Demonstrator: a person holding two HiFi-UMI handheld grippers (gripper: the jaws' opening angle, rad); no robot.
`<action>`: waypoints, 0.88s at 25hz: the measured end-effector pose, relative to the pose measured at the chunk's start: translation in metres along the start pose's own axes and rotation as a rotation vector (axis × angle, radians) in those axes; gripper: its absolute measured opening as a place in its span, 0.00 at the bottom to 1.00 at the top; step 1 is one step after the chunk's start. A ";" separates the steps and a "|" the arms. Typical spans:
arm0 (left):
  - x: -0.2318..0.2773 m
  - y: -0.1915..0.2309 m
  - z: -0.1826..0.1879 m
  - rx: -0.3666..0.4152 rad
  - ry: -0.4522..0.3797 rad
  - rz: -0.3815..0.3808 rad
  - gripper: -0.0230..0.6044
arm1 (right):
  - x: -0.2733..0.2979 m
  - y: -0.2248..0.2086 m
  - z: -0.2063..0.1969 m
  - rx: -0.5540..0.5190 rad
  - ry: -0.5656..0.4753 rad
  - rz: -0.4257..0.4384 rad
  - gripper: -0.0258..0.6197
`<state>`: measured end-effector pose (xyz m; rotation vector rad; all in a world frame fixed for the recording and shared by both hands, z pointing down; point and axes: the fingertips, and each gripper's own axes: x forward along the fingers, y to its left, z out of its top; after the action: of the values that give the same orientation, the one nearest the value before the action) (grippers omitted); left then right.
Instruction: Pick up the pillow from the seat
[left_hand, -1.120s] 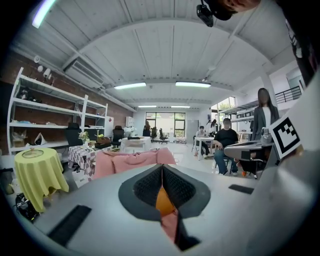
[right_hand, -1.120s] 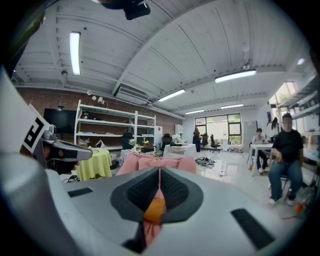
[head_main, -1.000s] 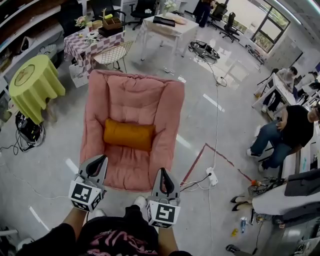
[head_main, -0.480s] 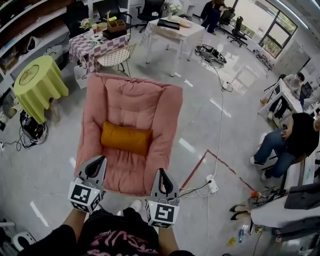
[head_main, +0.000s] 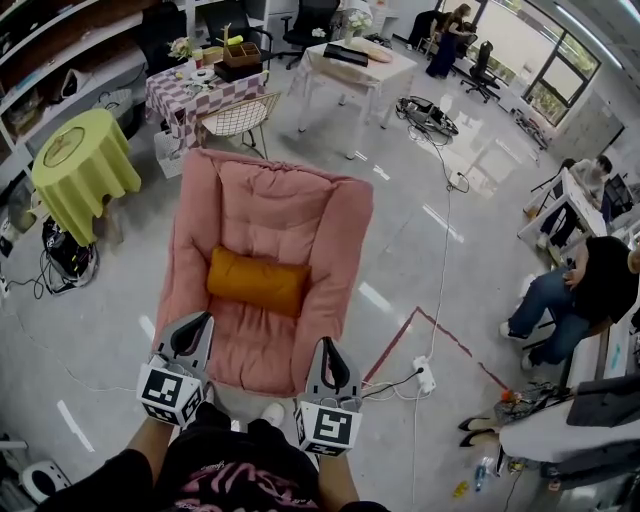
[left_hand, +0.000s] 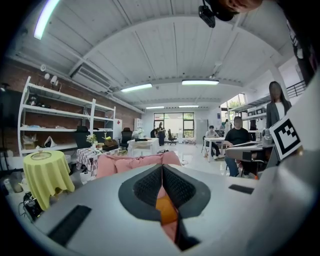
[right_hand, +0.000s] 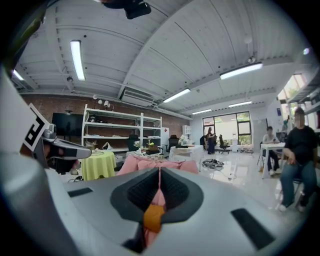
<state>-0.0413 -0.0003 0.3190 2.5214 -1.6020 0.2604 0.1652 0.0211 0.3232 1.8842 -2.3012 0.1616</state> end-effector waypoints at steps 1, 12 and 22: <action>0.000 0.003 0.000 0.001 -0.003 -0.002 0.05 | 0.002 0.003 0.001 -0.002 -0.002 -0.002 0.07; -0.003 0.046 0.008 0.001 -0.022 0.003 0.05 | 0.020 0.030 0.011 -0.001 -0.013 -0.020 0.07; 0.003 0.054 0.008 0.000 -0.025 0.004 0.05 | 0.030 0.031 0.013 -0.011 -0.017 -0.019 0.07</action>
<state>-0.0879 -0.0274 0.3130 2.5315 -1.6162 0.2296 0.1280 -0.0043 0.3167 1.9091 -2.2896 0.1310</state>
